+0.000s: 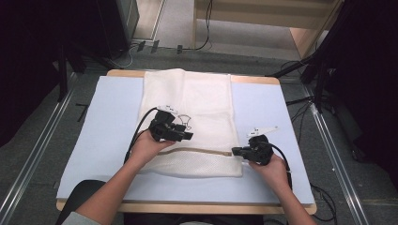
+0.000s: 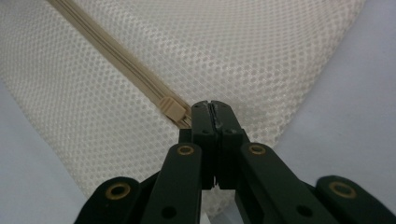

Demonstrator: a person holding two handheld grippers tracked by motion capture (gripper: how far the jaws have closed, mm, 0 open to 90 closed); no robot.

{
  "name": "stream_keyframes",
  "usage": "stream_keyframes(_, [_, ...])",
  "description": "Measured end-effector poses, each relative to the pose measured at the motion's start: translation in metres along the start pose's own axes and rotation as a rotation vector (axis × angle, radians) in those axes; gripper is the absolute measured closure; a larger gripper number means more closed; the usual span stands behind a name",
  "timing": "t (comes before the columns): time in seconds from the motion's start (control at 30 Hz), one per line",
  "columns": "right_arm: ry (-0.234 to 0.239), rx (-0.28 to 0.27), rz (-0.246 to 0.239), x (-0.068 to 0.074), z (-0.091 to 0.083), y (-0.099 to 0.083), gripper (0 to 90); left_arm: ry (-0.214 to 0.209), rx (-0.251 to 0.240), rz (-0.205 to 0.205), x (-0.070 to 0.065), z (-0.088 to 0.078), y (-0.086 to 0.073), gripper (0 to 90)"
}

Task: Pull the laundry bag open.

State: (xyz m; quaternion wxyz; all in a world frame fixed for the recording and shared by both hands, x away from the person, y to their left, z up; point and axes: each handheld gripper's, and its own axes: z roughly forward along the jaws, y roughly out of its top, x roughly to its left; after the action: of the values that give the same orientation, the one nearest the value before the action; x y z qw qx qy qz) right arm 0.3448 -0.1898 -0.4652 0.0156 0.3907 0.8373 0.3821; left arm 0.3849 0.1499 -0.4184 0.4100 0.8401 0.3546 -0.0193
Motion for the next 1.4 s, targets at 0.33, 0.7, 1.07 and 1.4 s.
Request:
stream_keyframes(0.33, [-0.010,0.021,-0.018,-0.006,0.003,-0.005,90.0,-0.051,0.015,0.022,-0.024,0.021,0.004,60.6])
stream_keyframes(0.7, [-0.001,0.018,-0.018,-0.007,0.003,-0.005,90.0,-0.057,0.043,0.047,-0.045,0.034,0.013,67.2])
stream_keyframes(1.07, [0.000,0.025,-0.013,-0.007,0.004,-0.004,90.0,-0.110,0.108,0.037,-0.065,0.070,0.014,71.4])
stream_keyframes(1.4, [-0.006,0.023,-0.025,-0.006,0.004,-0.004,90.0,-0.101,0.161,0.035,-0.072,0.096,0.010,73.6])
